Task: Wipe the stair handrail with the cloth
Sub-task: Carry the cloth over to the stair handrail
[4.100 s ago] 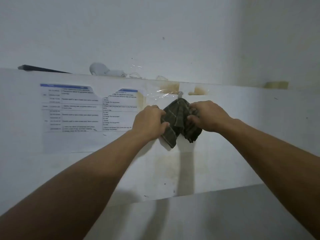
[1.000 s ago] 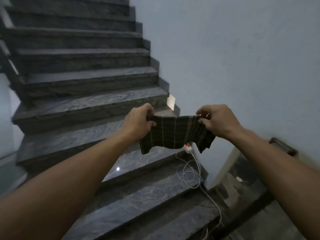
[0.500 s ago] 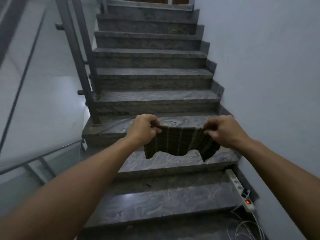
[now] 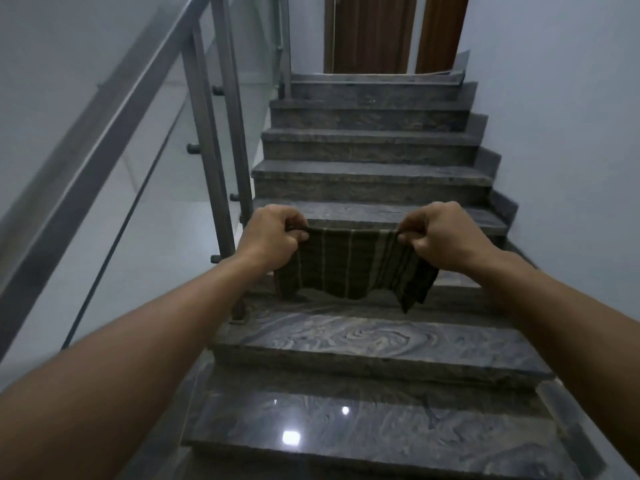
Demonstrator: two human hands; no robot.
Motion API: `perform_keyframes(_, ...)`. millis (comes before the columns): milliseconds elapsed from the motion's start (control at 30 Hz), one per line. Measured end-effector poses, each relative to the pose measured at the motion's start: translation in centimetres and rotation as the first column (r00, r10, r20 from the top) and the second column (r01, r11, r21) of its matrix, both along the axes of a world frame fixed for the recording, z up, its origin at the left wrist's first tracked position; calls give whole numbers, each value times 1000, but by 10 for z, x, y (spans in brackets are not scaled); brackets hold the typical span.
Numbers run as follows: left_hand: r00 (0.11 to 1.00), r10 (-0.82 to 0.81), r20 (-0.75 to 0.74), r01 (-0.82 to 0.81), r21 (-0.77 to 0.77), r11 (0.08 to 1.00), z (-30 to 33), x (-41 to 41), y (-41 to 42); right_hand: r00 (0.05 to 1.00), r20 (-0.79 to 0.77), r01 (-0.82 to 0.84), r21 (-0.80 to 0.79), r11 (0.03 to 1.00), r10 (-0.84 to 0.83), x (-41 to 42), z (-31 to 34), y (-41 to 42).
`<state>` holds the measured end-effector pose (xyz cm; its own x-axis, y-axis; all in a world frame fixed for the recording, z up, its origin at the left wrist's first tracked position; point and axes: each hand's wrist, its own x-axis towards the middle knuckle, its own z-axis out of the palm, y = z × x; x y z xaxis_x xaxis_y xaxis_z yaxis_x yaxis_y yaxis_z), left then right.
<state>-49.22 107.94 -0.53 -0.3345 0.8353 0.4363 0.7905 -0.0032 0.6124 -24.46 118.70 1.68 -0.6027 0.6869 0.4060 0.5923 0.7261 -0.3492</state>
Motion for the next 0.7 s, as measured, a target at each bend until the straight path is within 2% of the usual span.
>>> perform_keyframes(133, 995, 94, 37, -95, 21, 995, 55, -22, 33, 998, -10, -61, -3, 998, 61, -33, 55, 47)
perform_keyframes(300, 973, 229, -21, -228, 40, 973, 122, -49, 57, 997, -16, -79, 49, 996, 80, -80, 121, 87)
perform_keyframes(533, 921, 375, -104, -361, 129, 924, 190, -106, 89, 996, -79, -17, 217, 976, 35, -158, 184, 118)
perform_keyframes(700, 908, 403, -113, -374, 214, 903, 244, -164, 118, 990, -142, 46, 286, 957, -5, -228, 228, 152)
